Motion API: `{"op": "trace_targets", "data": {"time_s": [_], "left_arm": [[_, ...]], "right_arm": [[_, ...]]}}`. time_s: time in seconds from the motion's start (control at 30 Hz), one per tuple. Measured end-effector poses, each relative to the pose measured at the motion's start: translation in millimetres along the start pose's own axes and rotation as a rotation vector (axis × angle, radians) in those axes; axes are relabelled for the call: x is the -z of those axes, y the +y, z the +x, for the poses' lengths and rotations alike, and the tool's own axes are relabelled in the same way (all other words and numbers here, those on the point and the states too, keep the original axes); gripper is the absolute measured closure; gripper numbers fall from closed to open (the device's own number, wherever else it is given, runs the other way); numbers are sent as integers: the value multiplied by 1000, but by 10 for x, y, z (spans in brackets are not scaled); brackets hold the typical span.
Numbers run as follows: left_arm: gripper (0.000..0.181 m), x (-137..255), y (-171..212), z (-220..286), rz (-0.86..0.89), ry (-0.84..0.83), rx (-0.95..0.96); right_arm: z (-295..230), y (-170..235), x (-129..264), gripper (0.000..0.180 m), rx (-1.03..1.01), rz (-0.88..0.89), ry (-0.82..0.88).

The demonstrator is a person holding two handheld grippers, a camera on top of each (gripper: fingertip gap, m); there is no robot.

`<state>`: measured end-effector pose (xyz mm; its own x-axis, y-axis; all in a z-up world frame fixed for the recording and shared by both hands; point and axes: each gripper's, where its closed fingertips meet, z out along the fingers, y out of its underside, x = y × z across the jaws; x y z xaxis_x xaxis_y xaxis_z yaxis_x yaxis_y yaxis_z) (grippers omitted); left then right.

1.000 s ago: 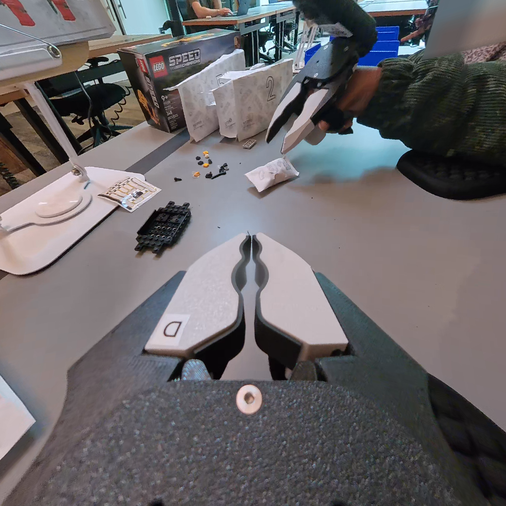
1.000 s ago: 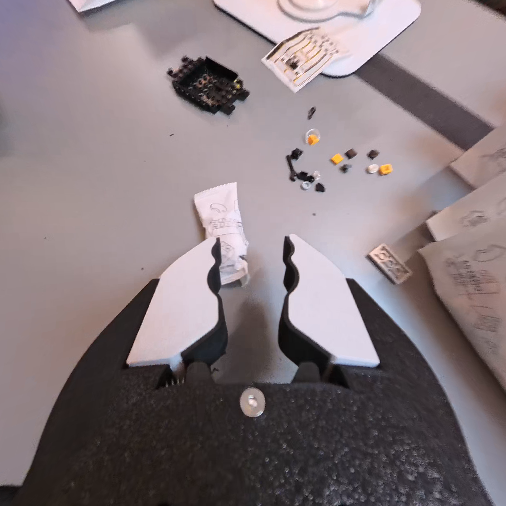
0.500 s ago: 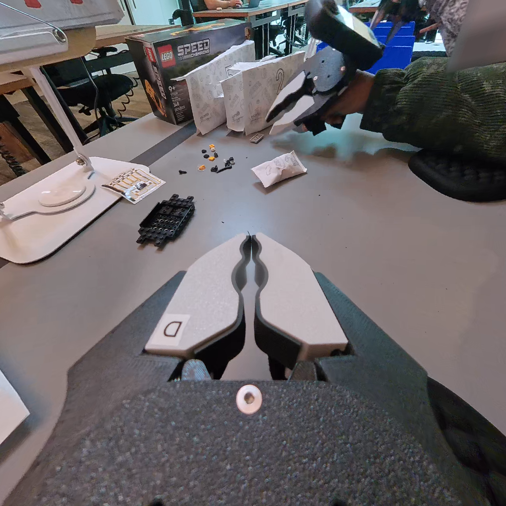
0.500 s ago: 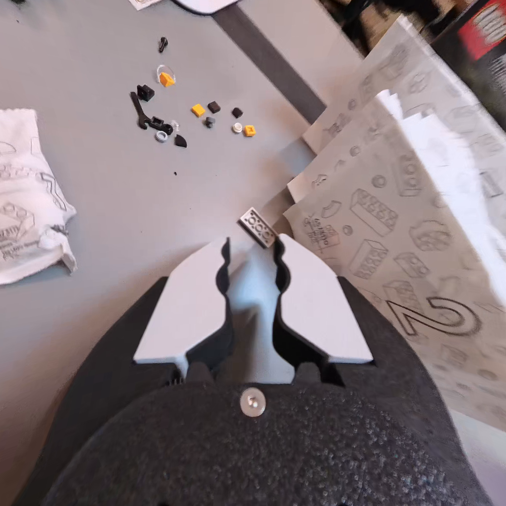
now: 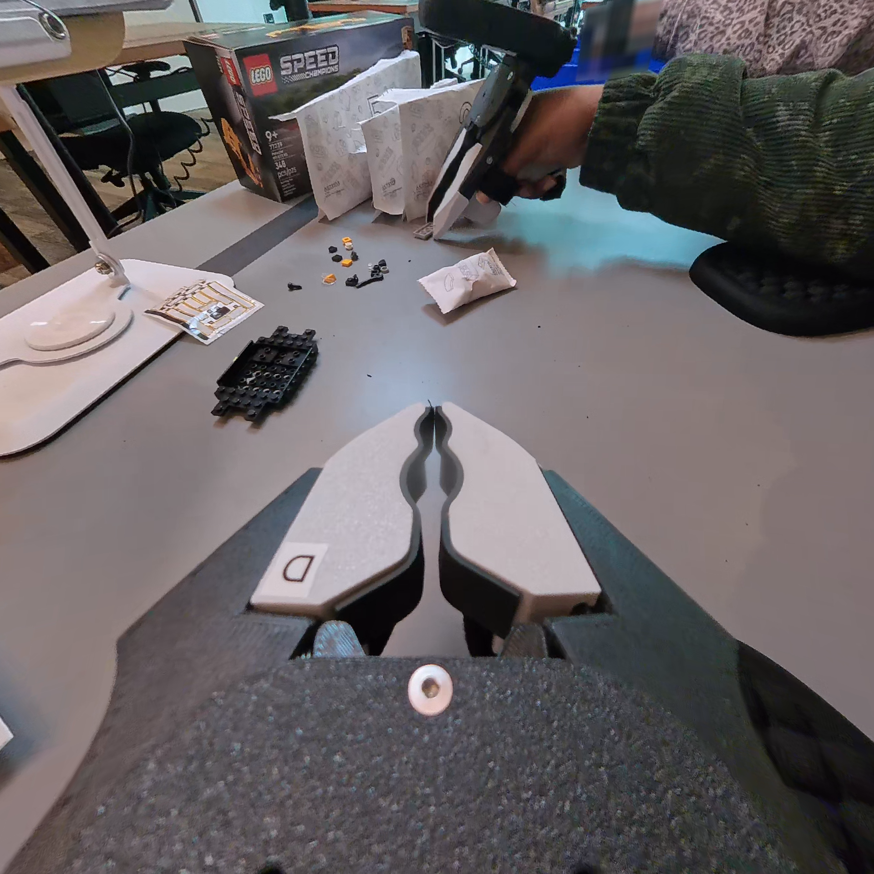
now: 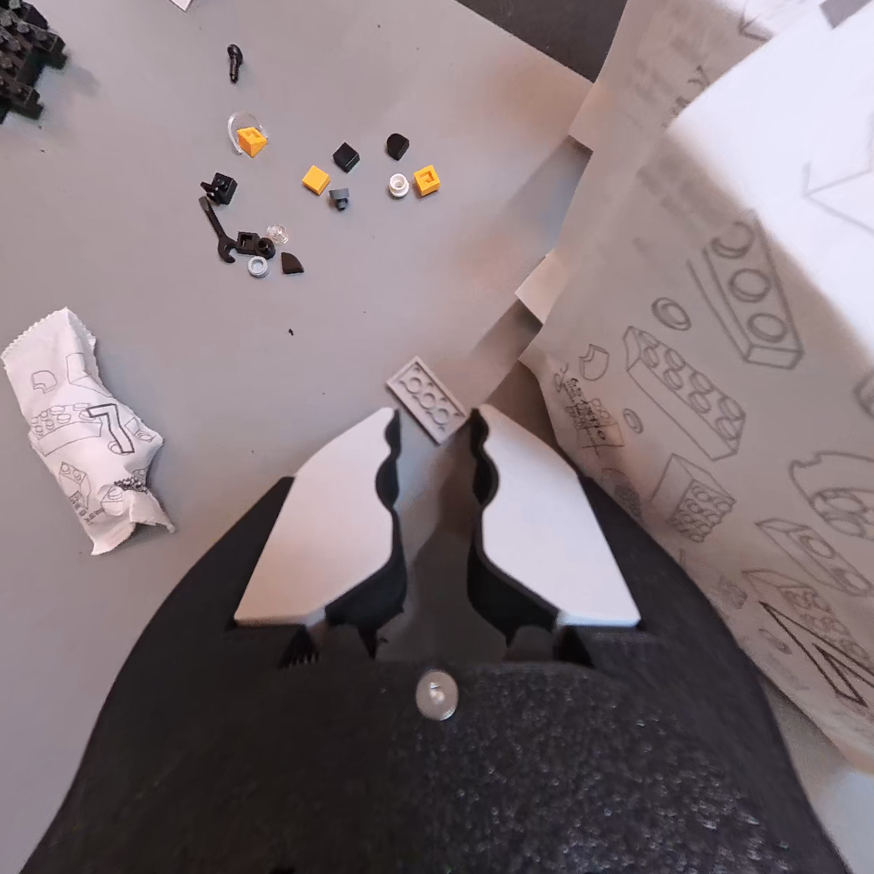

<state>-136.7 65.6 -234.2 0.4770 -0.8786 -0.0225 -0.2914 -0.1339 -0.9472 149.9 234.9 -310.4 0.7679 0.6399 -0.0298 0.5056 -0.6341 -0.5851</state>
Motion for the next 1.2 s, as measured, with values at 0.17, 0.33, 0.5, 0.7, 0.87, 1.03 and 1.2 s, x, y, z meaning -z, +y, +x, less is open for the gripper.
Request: {"op": "trace_targets", "data": {"time_s": [0.17, 0.33, 0.5, 0.7, 0.87, 1.03, 1.2], "left_arm": [[181, -14, 9, 36, -4, 14, -7], [181, -17, -2, 54, 0, 10, -21], [159, -10, -124, 112, 43, -36, -167], [150, -104, -148, 486, -2, -45, -512], [159, -154, -81, 618, -52, -77, -730], [171, -109, -80, 589, -101, -100, -736], [176, 491, -616, 90, 3, -332, -497]], "right_arm": [[-48, 11, 8, 160, 45, 6, -10], [-466, -137, 165, 160, 171, 123, -125], [-1695, -400, 538, 160, 406, 229, -415], [-2967, -340, 576, 161, 506, 191, -720], [-3289, -265, 594, 161, 453, 164, -862], [-3163, -345, 636, 164, 447, 228, -855], [-2196, -738, 649, 154, 424, 436, -483]]}}
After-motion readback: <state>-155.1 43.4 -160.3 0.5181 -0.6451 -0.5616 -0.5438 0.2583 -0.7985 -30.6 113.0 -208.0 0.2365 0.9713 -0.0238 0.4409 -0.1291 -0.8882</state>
